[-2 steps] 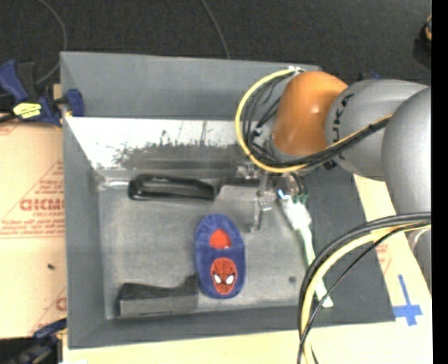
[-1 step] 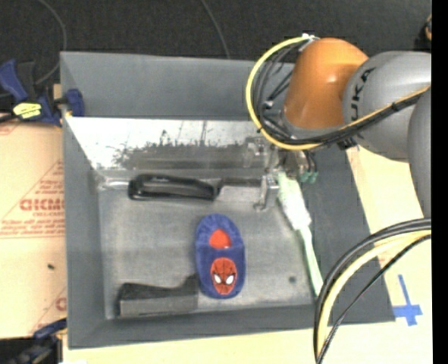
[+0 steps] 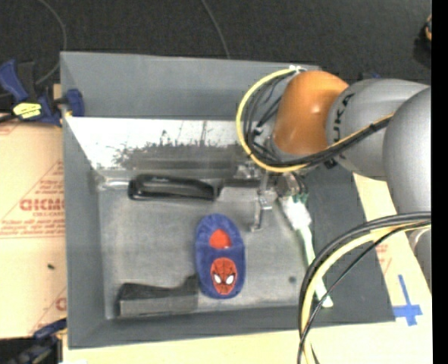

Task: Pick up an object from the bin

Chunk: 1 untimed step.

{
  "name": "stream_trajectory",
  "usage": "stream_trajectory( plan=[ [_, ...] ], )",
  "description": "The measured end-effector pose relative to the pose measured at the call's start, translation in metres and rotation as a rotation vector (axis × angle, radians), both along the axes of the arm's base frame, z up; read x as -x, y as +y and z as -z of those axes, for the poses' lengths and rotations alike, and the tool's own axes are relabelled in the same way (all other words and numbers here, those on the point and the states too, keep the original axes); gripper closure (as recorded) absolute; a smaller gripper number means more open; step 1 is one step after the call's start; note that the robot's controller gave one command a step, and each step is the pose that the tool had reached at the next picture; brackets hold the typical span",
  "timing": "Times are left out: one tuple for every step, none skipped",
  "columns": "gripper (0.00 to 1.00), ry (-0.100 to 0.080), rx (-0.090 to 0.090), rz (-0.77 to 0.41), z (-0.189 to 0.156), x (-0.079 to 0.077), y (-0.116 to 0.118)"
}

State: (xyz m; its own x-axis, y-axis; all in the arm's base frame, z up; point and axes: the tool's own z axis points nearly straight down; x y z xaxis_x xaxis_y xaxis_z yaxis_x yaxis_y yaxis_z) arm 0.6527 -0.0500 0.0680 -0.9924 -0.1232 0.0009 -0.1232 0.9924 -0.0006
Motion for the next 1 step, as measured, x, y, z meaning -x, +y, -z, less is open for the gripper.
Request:
stream_trajectory(
  plan=[
    [0.0,-0.007,-0.001,0.023,-0.0021,-0.0009,-0.0002]
  ],
)
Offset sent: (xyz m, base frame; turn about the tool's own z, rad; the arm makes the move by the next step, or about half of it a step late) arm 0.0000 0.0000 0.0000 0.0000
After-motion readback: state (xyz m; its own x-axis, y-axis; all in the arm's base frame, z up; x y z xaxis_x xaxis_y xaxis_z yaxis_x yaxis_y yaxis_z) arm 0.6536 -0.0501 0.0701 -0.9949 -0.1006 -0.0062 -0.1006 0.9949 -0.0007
